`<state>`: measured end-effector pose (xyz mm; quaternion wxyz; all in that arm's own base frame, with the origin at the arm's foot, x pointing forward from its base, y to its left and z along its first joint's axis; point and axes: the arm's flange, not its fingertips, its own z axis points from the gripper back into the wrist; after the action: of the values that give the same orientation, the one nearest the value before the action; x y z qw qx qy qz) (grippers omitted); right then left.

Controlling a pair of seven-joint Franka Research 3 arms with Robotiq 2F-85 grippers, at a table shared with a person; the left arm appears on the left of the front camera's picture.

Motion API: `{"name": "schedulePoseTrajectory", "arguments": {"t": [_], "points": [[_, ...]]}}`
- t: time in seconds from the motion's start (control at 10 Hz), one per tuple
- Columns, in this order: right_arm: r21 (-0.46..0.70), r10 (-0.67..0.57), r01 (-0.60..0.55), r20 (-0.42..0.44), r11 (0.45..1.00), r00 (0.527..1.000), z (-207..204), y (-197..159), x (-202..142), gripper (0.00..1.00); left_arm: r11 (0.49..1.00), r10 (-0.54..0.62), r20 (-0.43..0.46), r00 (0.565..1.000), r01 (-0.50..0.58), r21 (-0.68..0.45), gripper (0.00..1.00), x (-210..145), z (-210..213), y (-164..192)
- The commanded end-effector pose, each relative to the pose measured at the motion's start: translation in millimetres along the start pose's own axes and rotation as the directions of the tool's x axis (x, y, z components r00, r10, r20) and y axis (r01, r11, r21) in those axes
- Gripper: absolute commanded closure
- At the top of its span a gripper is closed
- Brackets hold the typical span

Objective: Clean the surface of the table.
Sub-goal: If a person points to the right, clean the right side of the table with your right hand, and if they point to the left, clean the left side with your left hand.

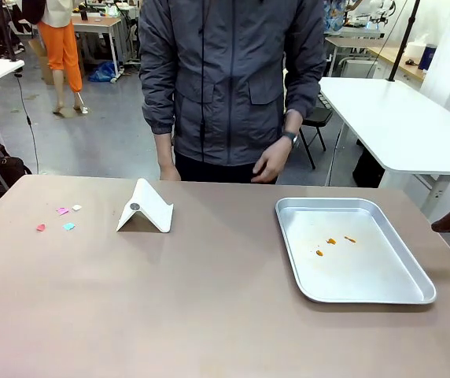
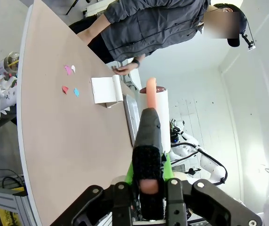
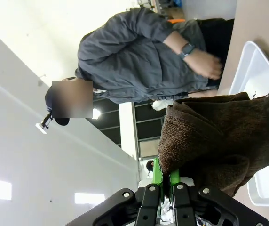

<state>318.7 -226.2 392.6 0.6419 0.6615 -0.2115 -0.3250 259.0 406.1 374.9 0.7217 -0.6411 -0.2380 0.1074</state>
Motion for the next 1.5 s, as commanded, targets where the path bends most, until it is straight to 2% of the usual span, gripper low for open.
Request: {"name": "schedulePoseTrajectory", "arguments": {"t": [0.0,0.9,1.0,1.1,1.3,1.4], "points": [[-0.003,0.001,-0.001,-0.004,1.000,1.000,2.1,3.1,-0.8,0.94,1.000,-0.012,0.003,1.000,0.012,-0.001,0.77,-1.1,1.8,-2.9],[0.000,0.000,0.000,0.000,1.000,1.000,0.0,0.0,0.0,0.94,1.000,-0.012,0.003,1.000,0.012,-0.001,0.77,-1.1,1.8,-2.9],[-0.040,0.014,-0.012,0.049,0.999,0.999,8.3,0.0,-0.1,0.94,1.000,-0.012,0.003,1.000,0.012,-0.001,0.77,-1.1,1.8,-2.9],[-0.077,0.077,-0.074,0.038,0.994,0.996,-2.1,7.8,-6.5,0.94,1.000,-0.012,0.003,1.000,0.012,-0.001,0.77,-1.1,1.8,-2.9],[-0.220,0.237,-0.222,0.048,0.950,0.970,-48.0,40.8,-17.0,0.94,1.000,-0.012,0.003,1.000,0.012,-0.001,0.77,-1.1,1.8,-2.9],[-0.296,0.295,-0.276,0.022,0.915,0.955,-72.5,56.0,-20.5,0.94,1.000,-0.012,0.003,1.000,0.012,-0.001,0.77,-1.1,1.8,-2.9]]}}
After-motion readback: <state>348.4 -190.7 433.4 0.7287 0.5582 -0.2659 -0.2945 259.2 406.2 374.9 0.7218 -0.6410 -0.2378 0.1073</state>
